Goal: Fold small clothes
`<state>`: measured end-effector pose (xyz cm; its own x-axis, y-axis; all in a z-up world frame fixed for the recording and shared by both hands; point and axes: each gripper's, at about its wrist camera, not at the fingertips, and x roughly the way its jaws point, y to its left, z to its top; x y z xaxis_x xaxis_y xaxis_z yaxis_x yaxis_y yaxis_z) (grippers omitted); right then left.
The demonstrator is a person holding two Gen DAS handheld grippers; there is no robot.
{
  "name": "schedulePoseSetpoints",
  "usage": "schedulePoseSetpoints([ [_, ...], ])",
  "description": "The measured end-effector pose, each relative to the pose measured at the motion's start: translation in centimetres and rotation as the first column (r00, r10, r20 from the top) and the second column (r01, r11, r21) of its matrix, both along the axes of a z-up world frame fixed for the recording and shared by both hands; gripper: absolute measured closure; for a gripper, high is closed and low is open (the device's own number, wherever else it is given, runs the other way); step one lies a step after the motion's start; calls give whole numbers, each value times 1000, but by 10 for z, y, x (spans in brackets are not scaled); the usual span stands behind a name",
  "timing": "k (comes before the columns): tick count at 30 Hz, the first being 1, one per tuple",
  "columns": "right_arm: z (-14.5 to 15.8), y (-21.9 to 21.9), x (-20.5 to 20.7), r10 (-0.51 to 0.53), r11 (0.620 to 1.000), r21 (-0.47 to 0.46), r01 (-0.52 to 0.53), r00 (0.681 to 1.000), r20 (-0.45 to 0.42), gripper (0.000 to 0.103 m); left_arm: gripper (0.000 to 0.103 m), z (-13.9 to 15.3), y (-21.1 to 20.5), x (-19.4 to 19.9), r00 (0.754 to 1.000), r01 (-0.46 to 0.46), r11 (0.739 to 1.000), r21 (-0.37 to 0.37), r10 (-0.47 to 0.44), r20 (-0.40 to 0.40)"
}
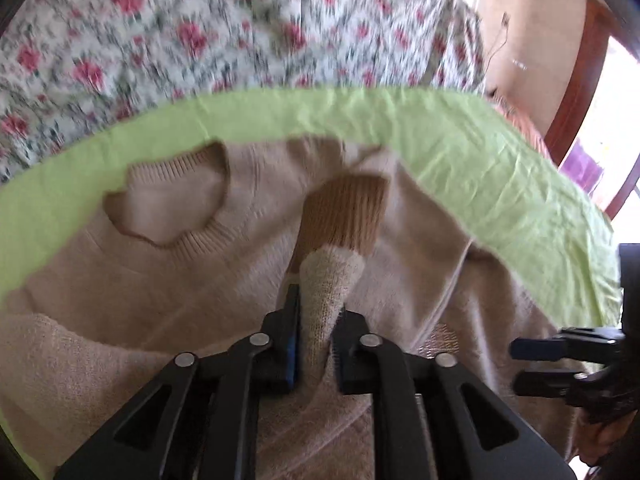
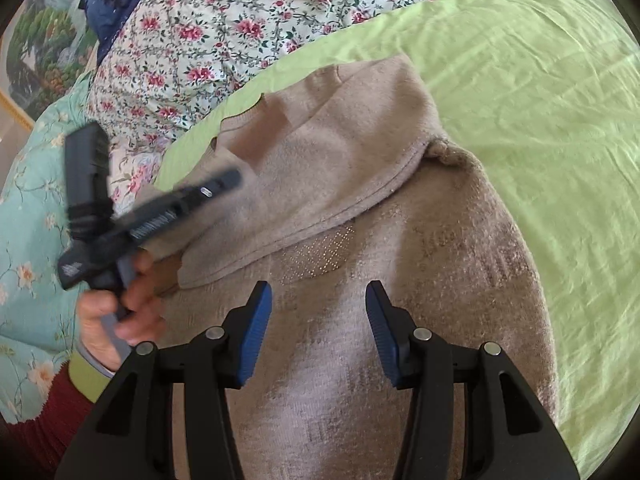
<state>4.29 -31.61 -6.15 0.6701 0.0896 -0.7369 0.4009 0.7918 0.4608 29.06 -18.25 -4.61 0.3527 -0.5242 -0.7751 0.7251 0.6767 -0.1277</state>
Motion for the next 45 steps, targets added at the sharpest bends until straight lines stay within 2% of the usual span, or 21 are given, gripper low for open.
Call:
schedulePoseSetpoints([
  [1,0,-1,1,-6,1000,5,6,1000,2,53,78,-6,0,1,1000,-3,1000,7,3,-20],
  [5,0,-5,8,-15,1000,11,15,1000,10,52,41,-4,18,-13,1000,-20,1000,-16,19,-23],
  [6,-1,-6,11,-17,1000,9,17,1000,11,52,37,0,27,-20,1000,-26,999,-22,26,-11],
  [8,-1,-9,19,-24,1000,0,24,1000,13,52,37,7,48,-35,999,-46,998,-33,46,11],
  [11,-1,-16,33,-25,1000,9,25,999,41,52,33,15,94,-55,992,-121,991,-50,123,37],
  [14,-1,-22,53,-25,1000,-2,25,998,60,52,31,14,137,-61,960,-261,965,-2,260,100],
  [16,-5,-28,68,-28,1000,3,28,998,58,52,31,5,173,-54,917,-389,921,38,382,113],
  [18,-11,-33,81,-31,1000,3,31,999,41,52,31,-4,207,-45,870,-491,870,42,487,79],
  [20,-21,-37,96,-24,999,22,23,999,36,52,31,-15,235,-33,822,-569,821,48,568,33],
  [21,-25,-37,103,-13,999,34,12,999,37,52,31,-18,243,-28,810,-586,809,45,586,13],
  [23,-28,-34,114,19,999,47,-21,999,37,53,31,-24,249,-18,795,-605,795,45,606,-5],
  [24,-26,-29,118,36,999,36,-37,998,42,66,31,-27,247,-12,797,-603,796,50,604,-9],
  [25,-19,-23,120,54,998,12,-55,997,52,93,31,-28,245,-7,797,-602,796,57,604,-6],
  [28,11,-17,110,64,998,-5,-64,989,131,93,31,-35,232,6,796,-604,791,100,605,29],
  [31,46,-30,79,-14,1000,20,9,967,256,93,31,-34,235,10,753,-658,743,123,655,69],
  [33,56,-46,59,-96,995,41,87,950,297,93,31,-32,238,7,730,-683,720,120,678,86],
  [35,50,-60,52,-162,986,14,163,956,245,93,31,-32,235,2,726,-688,716,119,681,98],
  [37,26,-69,60,-177,984,22,176,972,154,93,32,-31,230,-3,714,-700,702,133,688,129],
  [39,2,-71,65,-195,981,34,193,977,82,93,36,-26,230,-9,696,-718,687,110,704,143],
  [42,-17,-69,65,-186,982,43,184,981,58,93,36,-20,241,-14,656,-754,655,54,743,135],
  [45,-17,-62,64,-164,986,43,161,984,69,93,36,-20,253,-13,635,-771,637,13,767,86],
])
